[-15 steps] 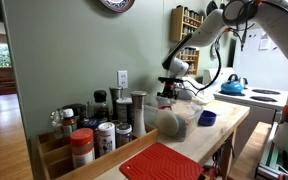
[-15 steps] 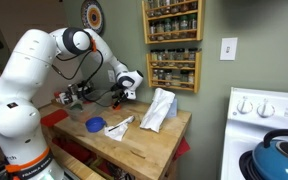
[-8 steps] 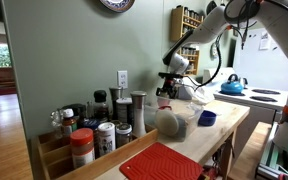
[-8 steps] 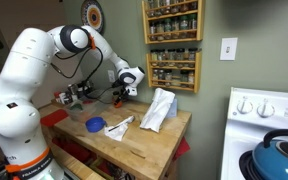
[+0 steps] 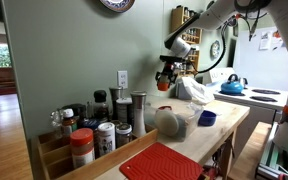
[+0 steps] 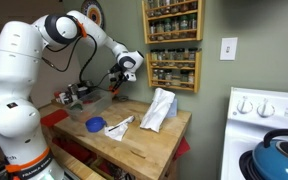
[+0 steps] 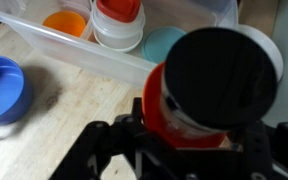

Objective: Remove the orange bowl from the case, put it on the table, put the container with a black lid in the orange bowl and then put them both in the clear case

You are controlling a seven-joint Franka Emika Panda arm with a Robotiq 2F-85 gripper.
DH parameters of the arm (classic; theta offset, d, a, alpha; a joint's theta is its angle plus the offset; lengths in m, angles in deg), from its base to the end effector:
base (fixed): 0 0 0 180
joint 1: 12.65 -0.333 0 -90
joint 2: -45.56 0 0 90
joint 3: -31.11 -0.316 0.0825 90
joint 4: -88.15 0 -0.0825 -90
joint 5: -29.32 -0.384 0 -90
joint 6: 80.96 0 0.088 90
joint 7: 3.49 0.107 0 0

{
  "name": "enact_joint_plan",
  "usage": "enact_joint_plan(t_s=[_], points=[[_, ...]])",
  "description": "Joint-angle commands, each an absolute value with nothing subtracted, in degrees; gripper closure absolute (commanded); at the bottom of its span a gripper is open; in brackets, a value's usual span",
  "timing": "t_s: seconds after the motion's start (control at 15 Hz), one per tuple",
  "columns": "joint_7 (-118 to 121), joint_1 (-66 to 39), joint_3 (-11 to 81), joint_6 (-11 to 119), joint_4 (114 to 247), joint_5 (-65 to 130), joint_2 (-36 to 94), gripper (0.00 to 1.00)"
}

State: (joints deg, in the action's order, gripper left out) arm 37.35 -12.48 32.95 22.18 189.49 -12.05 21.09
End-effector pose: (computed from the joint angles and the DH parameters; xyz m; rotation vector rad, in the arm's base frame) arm 0.6194 0.0355 0.3124 -2.2011 1.2944 0.7612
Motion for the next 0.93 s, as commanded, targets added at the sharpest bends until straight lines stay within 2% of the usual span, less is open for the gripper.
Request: enact_joint_plan(t_s=[0.0,0.67,0.73,0.87], points=[[38.4,-13.8,31.3,16.5,186.5,-11.9,21.6,0.51],[46.0,-20.6,27.0,14.4,182.1,-12.3,15.7,0.51],[44.6,-20.6,27.4,16.6,184.2,-12.2,17.5,0.26],[44.8,-21.1,27.2,16.5,183.8,-12.2,16.5,0.26]])
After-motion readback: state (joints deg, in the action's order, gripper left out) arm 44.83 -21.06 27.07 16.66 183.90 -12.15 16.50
